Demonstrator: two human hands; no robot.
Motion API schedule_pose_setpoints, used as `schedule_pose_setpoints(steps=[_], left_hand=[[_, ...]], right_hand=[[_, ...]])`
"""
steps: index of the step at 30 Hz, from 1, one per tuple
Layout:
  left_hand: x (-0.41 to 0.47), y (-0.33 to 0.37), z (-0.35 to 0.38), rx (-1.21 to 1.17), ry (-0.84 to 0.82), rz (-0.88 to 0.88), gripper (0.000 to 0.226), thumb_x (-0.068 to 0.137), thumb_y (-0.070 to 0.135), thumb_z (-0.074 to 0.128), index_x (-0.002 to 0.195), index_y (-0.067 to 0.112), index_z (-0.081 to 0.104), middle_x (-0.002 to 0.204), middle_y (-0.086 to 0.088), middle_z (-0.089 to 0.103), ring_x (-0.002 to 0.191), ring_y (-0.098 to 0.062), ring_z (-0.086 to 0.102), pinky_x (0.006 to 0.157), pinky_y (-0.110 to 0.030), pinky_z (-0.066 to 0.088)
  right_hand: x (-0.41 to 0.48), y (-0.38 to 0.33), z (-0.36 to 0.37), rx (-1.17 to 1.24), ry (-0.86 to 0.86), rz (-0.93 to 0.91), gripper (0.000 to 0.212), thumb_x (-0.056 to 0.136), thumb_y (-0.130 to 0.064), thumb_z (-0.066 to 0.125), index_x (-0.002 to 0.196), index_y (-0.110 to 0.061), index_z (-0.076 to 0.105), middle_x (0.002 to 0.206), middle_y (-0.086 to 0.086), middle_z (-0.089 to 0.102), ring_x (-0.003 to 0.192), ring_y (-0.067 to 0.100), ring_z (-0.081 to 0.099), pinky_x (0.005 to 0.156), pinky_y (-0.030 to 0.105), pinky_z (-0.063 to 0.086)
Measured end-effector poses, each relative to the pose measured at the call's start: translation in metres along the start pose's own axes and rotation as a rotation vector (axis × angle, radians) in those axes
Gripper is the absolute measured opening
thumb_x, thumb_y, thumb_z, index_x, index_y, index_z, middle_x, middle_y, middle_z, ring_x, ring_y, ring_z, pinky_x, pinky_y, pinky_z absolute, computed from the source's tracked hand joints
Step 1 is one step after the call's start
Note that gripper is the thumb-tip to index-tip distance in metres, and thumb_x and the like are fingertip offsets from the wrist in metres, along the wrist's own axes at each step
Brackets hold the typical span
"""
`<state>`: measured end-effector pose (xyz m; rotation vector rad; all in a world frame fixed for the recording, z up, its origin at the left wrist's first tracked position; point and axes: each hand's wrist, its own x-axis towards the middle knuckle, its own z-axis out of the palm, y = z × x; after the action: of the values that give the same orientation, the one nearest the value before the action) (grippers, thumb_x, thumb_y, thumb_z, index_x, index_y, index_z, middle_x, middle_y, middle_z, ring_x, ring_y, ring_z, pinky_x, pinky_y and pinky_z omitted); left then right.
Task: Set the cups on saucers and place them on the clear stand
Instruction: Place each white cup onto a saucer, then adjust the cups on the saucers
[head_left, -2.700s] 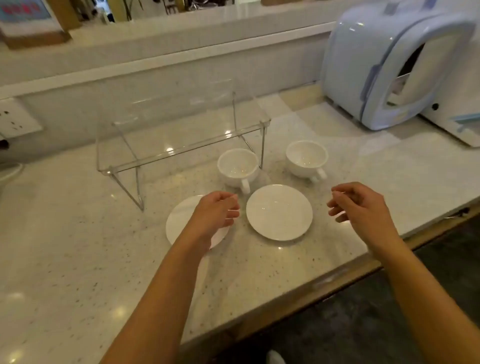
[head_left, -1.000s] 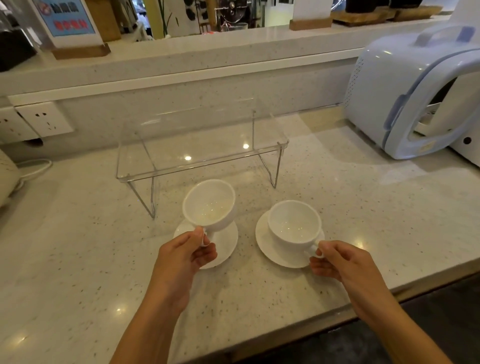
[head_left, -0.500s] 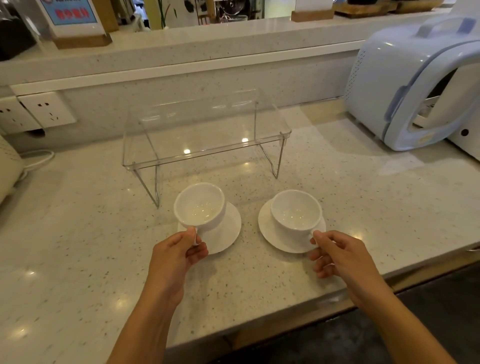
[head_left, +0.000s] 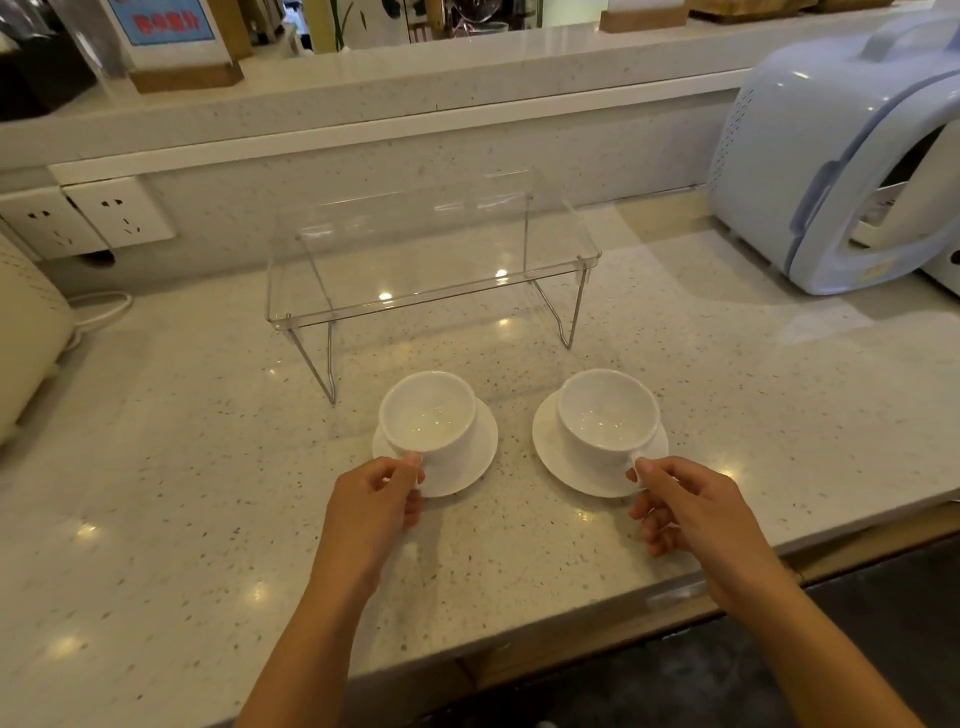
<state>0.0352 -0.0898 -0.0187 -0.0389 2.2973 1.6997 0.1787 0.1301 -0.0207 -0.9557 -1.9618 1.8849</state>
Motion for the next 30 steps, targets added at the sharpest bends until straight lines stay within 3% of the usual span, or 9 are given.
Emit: schedule_pose_setpoints(steps=[3,11,18,21,25,28,30], left_hand=[[0.0,-0.001,-0.002,0.112,0.047,0.096,0.019,0.085,0.033,0.058,0.069,0.028,0.064,0.08,0.005,0.066,0.078,-0.016,0.061,0.067,-0.028,0.047],[0.0,-0.003,-0.004,0.158,0.043,0.119,0.019,0.086,0.033,0.057,0.068,0.028,0.063,0.078,0.002,0.065,0.077,-0.017,0.061,0.069,-0.029,0.048],[-0.014,0.017,0.005,0.135,0.241,0.329,0.01,0.089,0.033,0.051,0.08,0.034,0.055,0.083,0.014,0.059,0.08,-0.011,0.059,0.063,-0.023,0.043],[-0.023,0.033,0.027,0.085,0.055,0.341,0.014,0.087,0.034,0.053,0.074,0.036,0.057,0.082,0.01,0.063,0.078,-0.01,0.06,0.066,-0.024,0.045],[-0.024,0.042,0.067,0.047,-0.255,0.091,0.01,0.085,0.039,0.055,0.083,0.03,0.059,0.087,0.011,0.062,0.084,-0.009,0.059,0.076,-0.028,0.048],[-0.018,0.04,0.091,0.045,-0.417,-0.084,0.047,0.083,0.048,0.055,0.12,0.018,0.048,0.11,0.008,0.051,0.102,-0.014,0.05,0.088,-0.032,0.041],[-0.011,0.039,0.1,0.012,-0.432,-0.161,0.068,0.081,0.052,0.056,0.133,0.012,0.036,0.123,0.003,0.047,0.112,-0.018,0.046,0.098,-0.037,0.041]], right_hand=[[-0.001,0.0,0.001,0.007,0.011,-0.014,0.019,0.085,-0.031,0.056,0.083,-0.015,0.066,0.063,0.007,0.064,0.049,0.017,0.057,0.045,0.026,0.052],[-0.001,0.002,0.003,0.011,-0.007,-0.015,0.02,0.084,-0.032,0.056,0.079,-0.016,0.066,0.055,-0.001,0.064,0.047,0.013,0.057,0.047,0.026,0.053],[0.004,0.002,-0.009,-0.012,0.03,-0.071,0.015,0.087,-0.026,0.055,0.082,-0.017,0.065,0.059,0.001,0.065,0.046,0.01,0.057,0.045,0.022,0.053],[0.012,0.002,-0.015,-0.051,0.071,-0.085,0.016,0.087,-0.029,0.055,0.082,-0.018,0.065,0.061,0.0,0.065,0.045,0.007,0.057,0.046,0.019,0.053],[0.026,0.0,-0.019,-0.102,0.14,-0.109,0.015,0.088,-0.031,0.053,0.08,-0.022,0.062,0.076,0.003,0.065,0.062,0.014,0.06,0.052,0.021,0.05],[0.039,-0.004,-0.021,-0.084,0.167,-0.078,0.012,0.088,-0.033,0.053,0.08,-0.025,0.058,0.085,0.0,0.062,0.076,0.016,0.059,0.057,0.022,0.045],[0.046,-0.006,-0.021,-0.084,0.151,-0.025,0.015,0.087,-0.038,0.053,0.082,-0.024,0.057,0.089,-0.002,0.062,0.081,0.016,0.059,0.059,0.023,0.045]])
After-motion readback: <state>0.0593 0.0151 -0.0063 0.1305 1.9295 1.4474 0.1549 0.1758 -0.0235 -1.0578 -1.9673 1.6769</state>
